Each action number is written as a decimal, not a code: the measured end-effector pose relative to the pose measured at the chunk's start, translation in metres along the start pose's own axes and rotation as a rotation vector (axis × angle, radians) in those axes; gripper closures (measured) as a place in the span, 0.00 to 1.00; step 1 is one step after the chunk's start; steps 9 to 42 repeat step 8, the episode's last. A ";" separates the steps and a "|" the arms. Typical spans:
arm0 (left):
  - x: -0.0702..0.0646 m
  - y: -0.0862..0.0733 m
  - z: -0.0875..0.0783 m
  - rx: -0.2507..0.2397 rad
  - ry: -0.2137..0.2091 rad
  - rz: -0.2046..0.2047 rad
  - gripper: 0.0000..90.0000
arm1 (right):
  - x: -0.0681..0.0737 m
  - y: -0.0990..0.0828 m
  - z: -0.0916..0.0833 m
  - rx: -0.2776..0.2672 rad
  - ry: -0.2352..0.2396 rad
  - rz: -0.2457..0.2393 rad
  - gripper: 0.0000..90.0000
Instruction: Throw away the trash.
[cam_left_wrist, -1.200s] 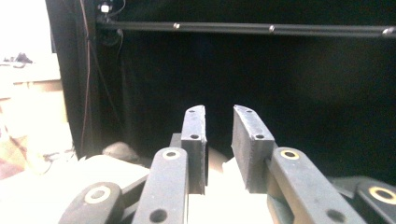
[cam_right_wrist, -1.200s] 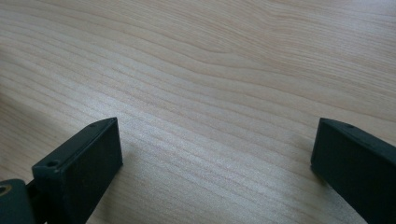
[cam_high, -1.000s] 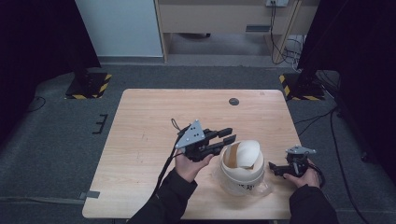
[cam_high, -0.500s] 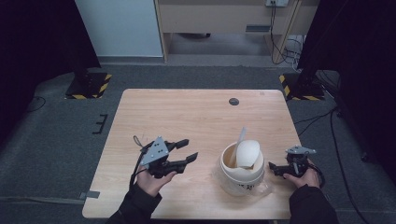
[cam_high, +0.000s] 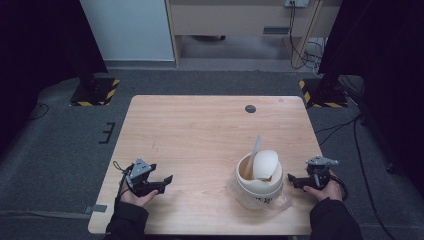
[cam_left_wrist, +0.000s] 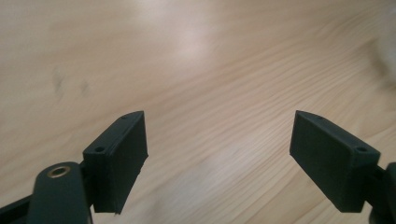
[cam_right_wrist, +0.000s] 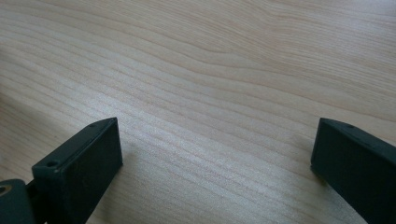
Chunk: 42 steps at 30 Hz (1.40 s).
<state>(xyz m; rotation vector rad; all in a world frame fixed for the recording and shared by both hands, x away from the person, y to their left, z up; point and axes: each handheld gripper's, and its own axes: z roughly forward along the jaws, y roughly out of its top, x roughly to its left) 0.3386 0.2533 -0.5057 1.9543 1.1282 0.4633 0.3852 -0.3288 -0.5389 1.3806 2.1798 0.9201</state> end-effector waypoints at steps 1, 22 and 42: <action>0.004 -0.003 0.001 0.028 0.021 -0.012 0.18 | 0.000 0.000 0.000 0.000 0.000 0.000 0.02; 0.023 -0.012 0.009 0.154 0.105 0.000 0.13 | 0.000 0.000 0.000 0.000 0.000 0.000 0.02; 0.023 -0.012 0.009 0.154 0.105 0.000 0.13 | 0.000 0.000 0.000 0.000 0.000 0.000 0.02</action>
